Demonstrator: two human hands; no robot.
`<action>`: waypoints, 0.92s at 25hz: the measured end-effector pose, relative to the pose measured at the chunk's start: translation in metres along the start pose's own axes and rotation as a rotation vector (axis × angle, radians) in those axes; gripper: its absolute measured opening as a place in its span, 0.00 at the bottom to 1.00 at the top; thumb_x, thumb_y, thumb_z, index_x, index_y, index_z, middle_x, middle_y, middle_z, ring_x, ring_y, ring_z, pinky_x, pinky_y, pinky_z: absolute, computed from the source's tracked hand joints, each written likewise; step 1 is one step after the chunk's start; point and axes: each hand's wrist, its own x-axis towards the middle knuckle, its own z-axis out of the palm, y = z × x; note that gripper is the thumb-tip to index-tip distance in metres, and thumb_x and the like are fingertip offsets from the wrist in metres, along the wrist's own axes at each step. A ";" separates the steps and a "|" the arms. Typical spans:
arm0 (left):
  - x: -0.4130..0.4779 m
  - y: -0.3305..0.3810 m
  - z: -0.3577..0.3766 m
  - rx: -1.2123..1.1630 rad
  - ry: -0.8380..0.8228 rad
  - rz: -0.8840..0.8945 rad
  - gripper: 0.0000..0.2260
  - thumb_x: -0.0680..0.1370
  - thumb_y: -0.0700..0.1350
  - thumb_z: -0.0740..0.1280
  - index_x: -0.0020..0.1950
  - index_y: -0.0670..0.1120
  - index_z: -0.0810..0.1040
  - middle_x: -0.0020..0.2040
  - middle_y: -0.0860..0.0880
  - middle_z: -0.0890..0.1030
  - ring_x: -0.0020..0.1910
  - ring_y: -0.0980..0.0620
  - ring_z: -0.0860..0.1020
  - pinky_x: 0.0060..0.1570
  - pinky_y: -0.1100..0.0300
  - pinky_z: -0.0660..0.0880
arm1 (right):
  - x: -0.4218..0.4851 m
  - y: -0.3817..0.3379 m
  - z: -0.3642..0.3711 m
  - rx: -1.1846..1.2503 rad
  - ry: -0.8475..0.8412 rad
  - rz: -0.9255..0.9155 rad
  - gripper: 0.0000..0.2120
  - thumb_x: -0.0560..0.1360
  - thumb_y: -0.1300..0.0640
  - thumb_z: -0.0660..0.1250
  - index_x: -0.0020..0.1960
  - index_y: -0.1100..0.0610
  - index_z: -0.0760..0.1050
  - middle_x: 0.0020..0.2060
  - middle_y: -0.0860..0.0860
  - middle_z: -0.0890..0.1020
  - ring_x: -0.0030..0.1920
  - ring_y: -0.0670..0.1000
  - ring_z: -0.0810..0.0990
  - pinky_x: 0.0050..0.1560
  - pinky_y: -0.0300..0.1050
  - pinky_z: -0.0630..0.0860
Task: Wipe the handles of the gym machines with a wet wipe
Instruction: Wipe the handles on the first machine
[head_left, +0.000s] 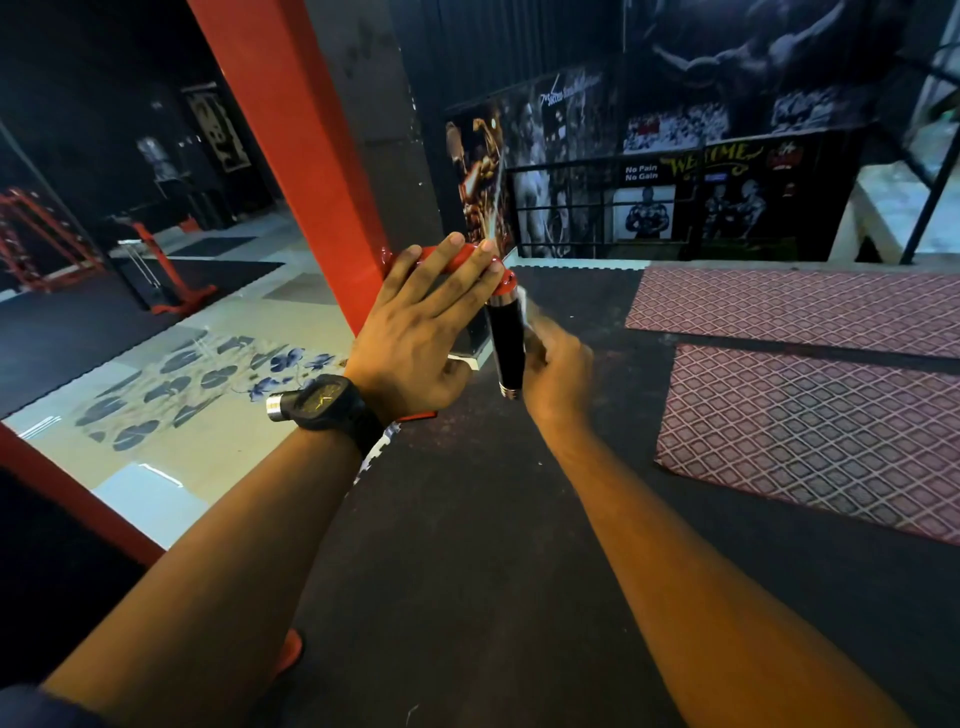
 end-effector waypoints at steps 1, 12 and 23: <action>0.000 -0.001 0.000 0.002 -0.001 0.001 0.41 0.68 0.51 0.62 0.81 0.47 0.56 0.82 0.50 0.52 0.81 0.45 0.50 0.78 0.45 0.45 | 0.003 0.003 -0.003 -0.009 -0.065 0.017 0.19 0.80 0.61 0.66 0.70 0.53 0.75 0.51 0.52 0.85 0.46 0.45 0.81 0.46 0.42 0.80; 0.001 0.000 0.000 0.006 -0.004 -0.006 0.41 0.68 0.52 0.61 0.81 0.47 0.57 0.82 0.49 0.55 0.81 0.44 0.52 0.78 0.42 0.48 | -0.072 0.015 0.010 -0.043 0.024 0.054 0.21 0.84 0.60 0.57 0.77 0.54 0.64 0.58 0.56 0.83 0.54 0.52 0.84 0.53 0.48 0.81; 0.003 -0.003 0.005 0.015 -0.032 -0.001 0.43 0.68 0.52 0.64 0.82 0.48 0.54 0.82 0.51 0.51 0.81 0.45 0.49 0.78 0.45 0.43 | -0.068 0.055 0.014 -0.169 0.007 -0.329 0.26 0.80 0.71 0.63 0.76 0.62 0.64 0.74 0.57 0.65 0.73 0.58 0.68 0.67 0.52 0.74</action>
